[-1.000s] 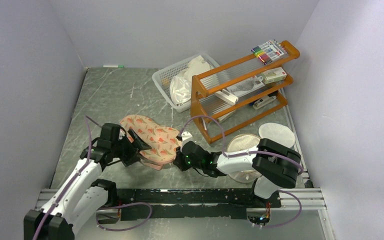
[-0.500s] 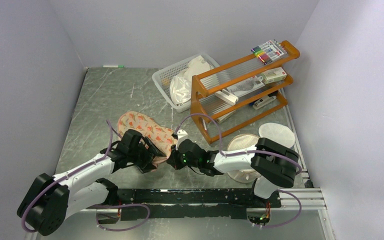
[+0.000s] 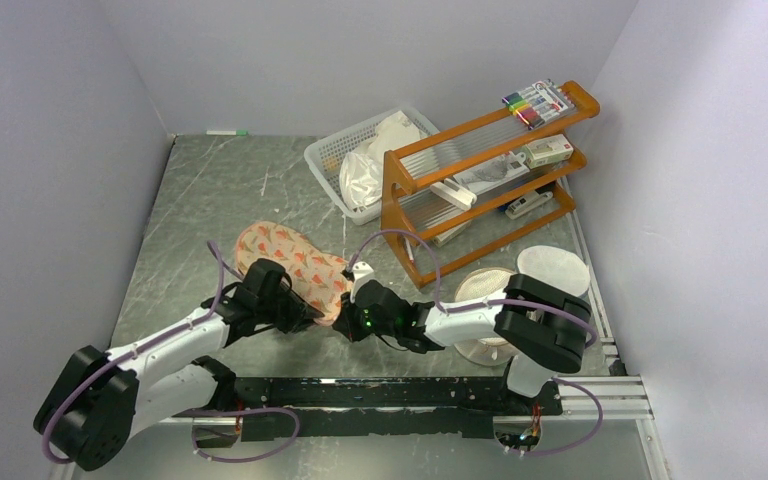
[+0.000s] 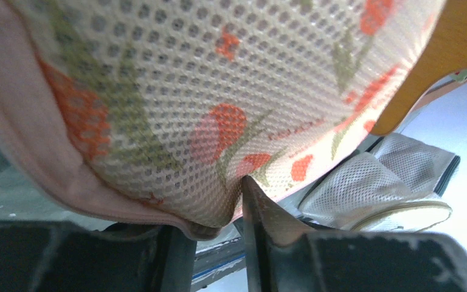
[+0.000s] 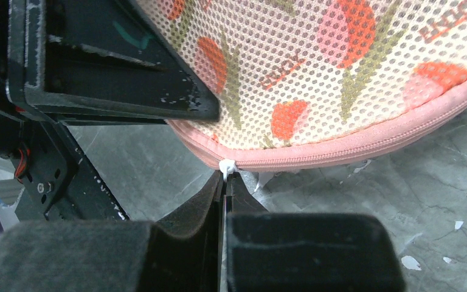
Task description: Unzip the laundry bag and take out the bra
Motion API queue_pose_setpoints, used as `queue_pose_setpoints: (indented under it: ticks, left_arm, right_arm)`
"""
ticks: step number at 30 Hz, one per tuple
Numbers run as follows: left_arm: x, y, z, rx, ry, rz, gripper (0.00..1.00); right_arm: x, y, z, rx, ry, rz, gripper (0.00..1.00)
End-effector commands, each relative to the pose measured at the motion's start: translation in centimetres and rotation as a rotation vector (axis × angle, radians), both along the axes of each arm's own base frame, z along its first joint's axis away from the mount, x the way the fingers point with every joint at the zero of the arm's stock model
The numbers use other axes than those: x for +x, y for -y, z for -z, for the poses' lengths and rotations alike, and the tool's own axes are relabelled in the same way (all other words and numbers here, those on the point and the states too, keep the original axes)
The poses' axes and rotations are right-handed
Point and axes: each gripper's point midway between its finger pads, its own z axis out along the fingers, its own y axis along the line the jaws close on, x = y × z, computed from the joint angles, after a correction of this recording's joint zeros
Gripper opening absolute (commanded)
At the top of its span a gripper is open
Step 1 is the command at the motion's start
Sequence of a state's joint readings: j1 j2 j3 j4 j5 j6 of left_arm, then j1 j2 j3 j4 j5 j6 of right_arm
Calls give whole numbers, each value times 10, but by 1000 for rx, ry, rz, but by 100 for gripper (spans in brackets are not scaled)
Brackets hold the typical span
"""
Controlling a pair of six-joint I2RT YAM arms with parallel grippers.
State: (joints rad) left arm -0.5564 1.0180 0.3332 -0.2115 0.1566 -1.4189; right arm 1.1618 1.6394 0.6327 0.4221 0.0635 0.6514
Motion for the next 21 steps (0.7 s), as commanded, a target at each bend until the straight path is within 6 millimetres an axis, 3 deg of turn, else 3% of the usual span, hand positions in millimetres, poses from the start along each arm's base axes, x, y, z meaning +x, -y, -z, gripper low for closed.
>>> queue_pose_setpoints:
  ticks: [1,8,15,21]
  left_arm:
    - [6,-14,-1,70,56,-36,8]
    - [4,-35,-1,183,69,29,7]
    - [18,-86,-12,370,78,30,7]
    - [28,-105,-12,402,56,39,7]
  right_arm:
    - [-1,11,8,-35,12,17,0]
    - [11,47,28,-228,73,71,0]
    - [28,89,37,-434,165,113,0]
    - [36,98,31,-491,225,82,0]
